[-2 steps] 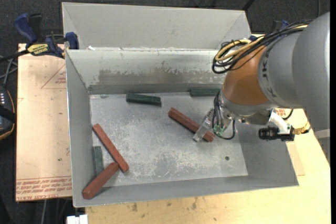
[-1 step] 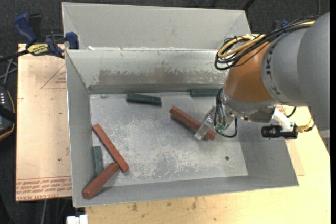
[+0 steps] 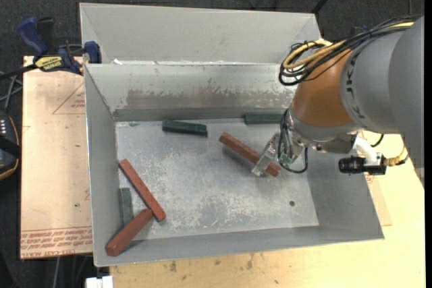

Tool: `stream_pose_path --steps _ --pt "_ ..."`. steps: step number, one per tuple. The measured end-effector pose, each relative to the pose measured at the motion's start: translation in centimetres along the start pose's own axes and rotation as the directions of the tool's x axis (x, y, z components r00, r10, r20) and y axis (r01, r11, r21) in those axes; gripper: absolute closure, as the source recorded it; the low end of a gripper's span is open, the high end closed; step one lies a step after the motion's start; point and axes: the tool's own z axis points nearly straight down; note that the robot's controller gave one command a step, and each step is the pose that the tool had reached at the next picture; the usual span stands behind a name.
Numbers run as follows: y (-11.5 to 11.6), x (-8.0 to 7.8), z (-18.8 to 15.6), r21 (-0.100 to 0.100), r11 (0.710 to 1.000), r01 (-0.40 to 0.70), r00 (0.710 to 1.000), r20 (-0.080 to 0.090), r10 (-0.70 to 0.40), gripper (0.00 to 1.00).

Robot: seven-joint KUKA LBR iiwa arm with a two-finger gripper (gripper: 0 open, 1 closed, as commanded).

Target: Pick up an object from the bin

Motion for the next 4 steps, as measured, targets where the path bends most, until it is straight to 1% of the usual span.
stream_pose_path --steps 2,3,4 --pt "-0.1 0.1 -2.5 0.003 1.000 0.001 1.000 -0.004 -0.001 1.00" --pt "0.0 0.1 -4.1 0.001 1.000 0.001 1.000 -0.001 -0.001 1.00" --pt "0.0 0.0 -5.0 -0.001 1.000 0.002 1.000 0.002 -0.002 1.00"
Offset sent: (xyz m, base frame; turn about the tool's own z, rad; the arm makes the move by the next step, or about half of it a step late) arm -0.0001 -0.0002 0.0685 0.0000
